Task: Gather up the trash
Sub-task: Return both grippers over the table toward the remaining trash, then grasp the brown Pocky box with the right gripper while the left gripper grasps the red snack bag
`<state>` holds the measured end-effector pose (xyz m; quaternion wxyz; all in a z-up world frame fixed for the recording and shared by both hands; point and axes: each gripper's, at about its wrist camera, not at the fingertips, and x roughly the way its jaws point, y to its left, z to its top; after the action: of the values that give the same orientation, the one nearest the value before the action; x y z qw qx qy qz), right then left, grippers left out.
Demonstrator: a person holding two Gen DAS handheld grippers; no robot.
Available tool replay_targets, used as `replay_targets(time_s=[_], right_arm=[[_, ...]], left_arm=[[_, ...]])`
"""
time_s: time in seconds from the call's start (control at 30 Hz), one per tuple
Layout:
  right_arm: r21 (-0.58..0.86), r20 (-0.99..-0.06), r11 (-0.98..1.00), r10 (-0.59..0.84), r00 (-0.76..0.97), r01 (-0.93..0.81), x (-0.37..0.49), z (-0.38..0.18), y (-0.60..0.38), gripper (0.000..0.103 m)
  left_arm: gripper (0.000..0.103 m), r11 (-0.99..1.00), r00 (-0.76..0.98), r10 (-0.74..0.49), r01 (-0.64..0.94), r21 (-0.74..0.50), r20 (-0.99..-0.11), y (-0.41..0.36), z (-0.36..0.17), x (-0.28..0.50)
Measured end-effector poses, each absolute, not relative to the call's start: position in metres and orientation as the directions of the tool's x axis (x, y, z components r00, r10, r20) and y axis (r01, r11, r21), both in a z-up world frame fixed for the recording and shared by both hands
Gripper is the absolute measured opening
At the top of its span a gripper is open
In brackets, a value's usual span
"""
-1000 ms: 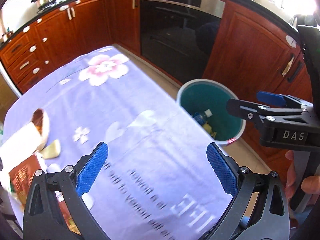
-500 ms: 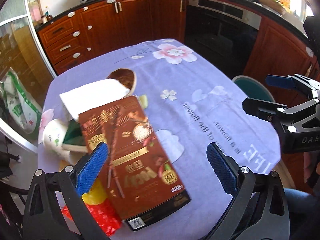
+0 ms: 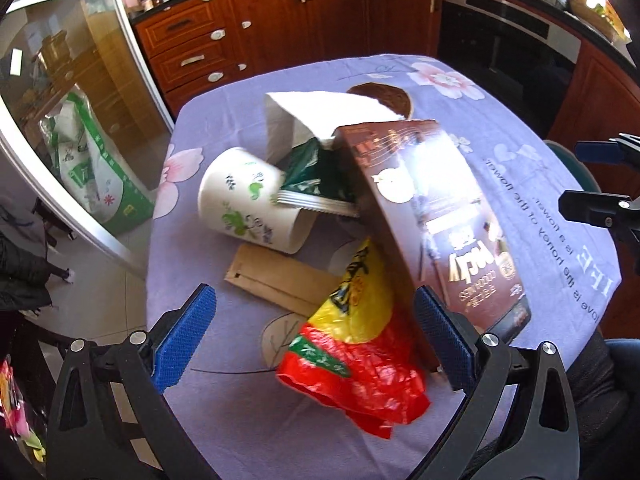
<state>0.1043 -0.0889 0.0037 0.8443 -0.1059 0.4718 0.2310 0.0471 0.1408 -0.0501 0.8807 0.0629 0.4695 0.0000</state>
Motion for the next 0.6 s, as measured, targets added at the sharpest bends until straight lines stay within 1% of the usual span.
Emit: replay_targets(time_s=[0.2,0.33,0.6], right_arm=[[0.027,-0.866,0.850,0.283,0.411,-0.527,0.103,-0.004,-0.064,0.096],[0.017,-0.876,0.826,0.284,0.390,-0.564,0.101,-0.006,-0.042,0.096],[0.026,-0.886,0.801,0.295,0.356,-0.598,0.099,-0.010,-0.007,0.096]], left_arm=[[0.099,0.994,0.525,0.066,0.041,0.103,-0.849,0.163,-0.068,0.047],[0.099,0.998,0.505,0.002,0.050,0.031,-0.863,0.167,-0.078,0.047],[0.099,0.992,0.495,-0.122,0.074,-0.098,-0.860,0.169,-0.090,0.037]])
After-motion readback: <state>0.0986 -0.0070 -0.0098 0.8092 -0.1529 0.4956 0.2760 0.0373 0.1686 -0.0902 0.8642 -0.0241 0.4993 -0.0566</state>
